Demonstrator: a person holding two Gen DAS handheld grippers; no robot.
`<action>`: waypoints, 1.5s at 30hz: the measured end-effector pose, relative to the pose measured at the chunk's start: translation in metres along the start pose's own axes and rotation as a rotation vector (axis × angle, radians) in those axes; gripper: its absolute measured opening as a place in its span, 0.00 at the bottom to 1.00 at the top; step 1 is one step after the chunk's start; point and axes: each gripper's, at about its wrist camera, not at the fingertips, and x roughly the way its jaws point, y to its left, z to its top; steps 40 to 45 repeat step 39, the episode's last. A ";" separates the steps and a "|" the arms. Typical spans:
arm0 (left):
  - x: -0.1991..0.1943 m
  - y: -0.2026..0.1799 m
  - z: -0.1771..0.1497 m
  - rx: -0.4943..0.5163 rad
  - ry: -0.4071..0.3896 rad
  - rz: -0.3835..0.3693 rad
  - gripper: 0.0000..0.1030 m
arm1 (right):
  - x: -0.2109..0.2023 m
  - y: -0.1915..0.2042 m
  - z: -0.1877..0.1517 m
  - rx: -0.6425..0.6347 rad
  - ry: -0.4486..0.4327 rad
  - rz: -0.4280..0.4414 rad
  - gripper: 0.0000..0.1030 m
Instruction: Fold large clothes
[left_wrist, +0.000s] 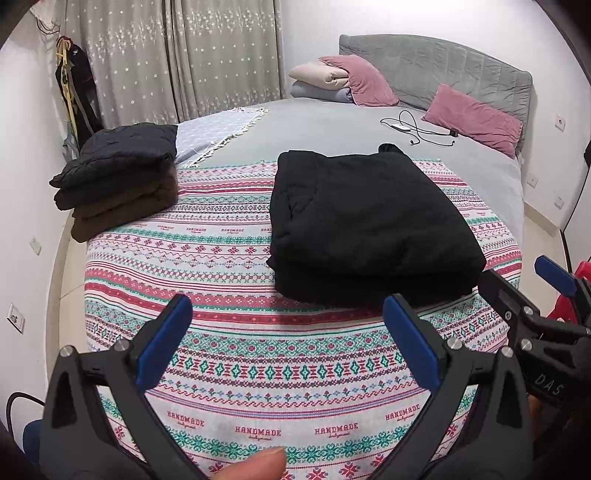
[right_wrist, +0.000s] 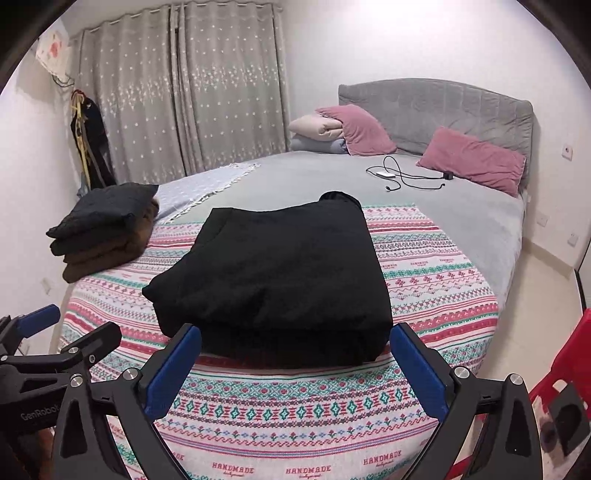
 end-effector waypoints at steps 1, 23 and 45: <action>0.000 0.000 0.000 0.000 0.003 -0.002 1.00 | 0.000 0.000 0.000 -0.001 0.001 -0.002 1.00; 0.002 0.000 -0.001 0.007 0.011 -0.006 1.00 | 0.002 0.002 0.000 -0.007 0.013 -0.031 1.00; 0.004 -0.001 -0.001 0.005 0.021 -0.020 1.00 | 0.003 0.001 -0.002 -0.006 0.018 -0.048 1.00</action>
